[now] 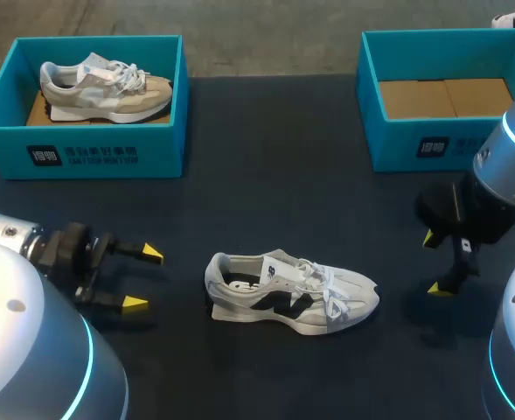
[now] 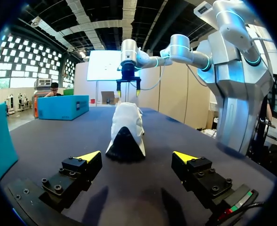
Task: Take the shoe out of the shoebox, open the shoe tongue, remove and reinsert the insole, then place the shoe into the shoebox
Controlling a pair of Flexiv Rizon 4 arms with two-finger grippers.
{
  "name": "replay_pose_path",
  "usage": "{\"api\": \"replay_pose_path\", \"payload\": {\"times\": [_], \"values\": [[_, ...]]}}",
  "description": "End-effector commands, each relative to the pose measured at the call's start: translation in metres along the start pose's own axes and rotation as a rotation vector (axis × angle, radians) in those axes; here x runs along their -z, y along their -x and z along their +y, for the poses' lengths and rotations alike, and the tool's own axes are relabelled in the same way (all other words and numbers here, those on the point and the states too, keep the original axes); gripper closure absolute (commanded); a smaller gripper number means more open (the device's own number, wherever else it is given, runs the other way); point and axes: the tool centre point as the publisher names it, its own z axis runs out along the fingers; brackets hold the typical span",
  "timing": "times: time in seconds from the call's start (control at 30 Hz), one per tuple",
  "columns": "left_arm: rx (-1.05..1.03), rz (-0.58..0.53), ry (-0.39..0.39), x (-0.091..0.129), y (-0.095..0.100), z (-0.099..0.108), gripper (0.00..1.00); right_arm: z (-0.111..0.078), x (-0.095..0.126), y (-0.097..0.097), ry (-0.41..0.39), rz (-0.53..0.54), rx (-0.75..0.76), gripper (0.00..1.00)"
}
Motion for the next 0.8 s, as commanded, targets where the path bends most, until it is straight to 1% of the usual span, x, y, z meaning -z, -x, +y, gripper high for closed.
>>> {"api": "replay_pose_path", "payload": {"times": [0.03, 0.1, 0.17, 0.2, 0.23, 0.7, 0.73, 0.77, 0.8], "values": [[0.003, -0.002, 0.004, -0.018, 0.002, -0.003, 0.0, -0.001, 0.0, -0.001, 0.0, -0.003, 0.001, 0.0], [0.009, -0.006, 0.005, -0.024, 0.004, -0.005, 0.0, -0.001, 0.0, -0.001, 0.0, -0.003, 0.001, 0.0], [0.024, -0.028, 0.037, -0.03, 0.007, -0.005, 0.0, -0.001, 0.0, -0.001, 0.0, -0.003, 0.001, 0.0], [0.016, -0.048, 0.071, -0.03, 0.008, -0.006, 0.0, -0.001, 0.0, -0.001, 0.0, -0.003, 0.001, 0.0], [-0.005, -0.096, 0.137, -0.029, 0.01, -0.009, 0.0, -0.001, 0.0, -0.001, 0.0, -0.003, 0.001, 0.0], [-0.005, -0.096, 0.137, -0.029, 0.01, -0.009, 0.0, -0.001, 0.0, -0.001, 0.0, -0.003, 0.001, 0.0], [0.01, -0.079, 0.109, -0.031, 0.012, -0.006, 0.0, -0.001, 0.0, -0.001, 0.0, -0.003, 0.001, 0.0], [0.017, -0.063, 0.099, -0.034, 0.012, -0.002, 0.0, -0.001, 0.0, -0.001, 0.0, -0.003, 0.001, 0.0], [0.015, -0.065, 0.07, -0.036, 0.014, 0.001, 0.0, -0.001, 0.0, -0.001, 0.0, -0.003, 0.001, 0.0]]}}
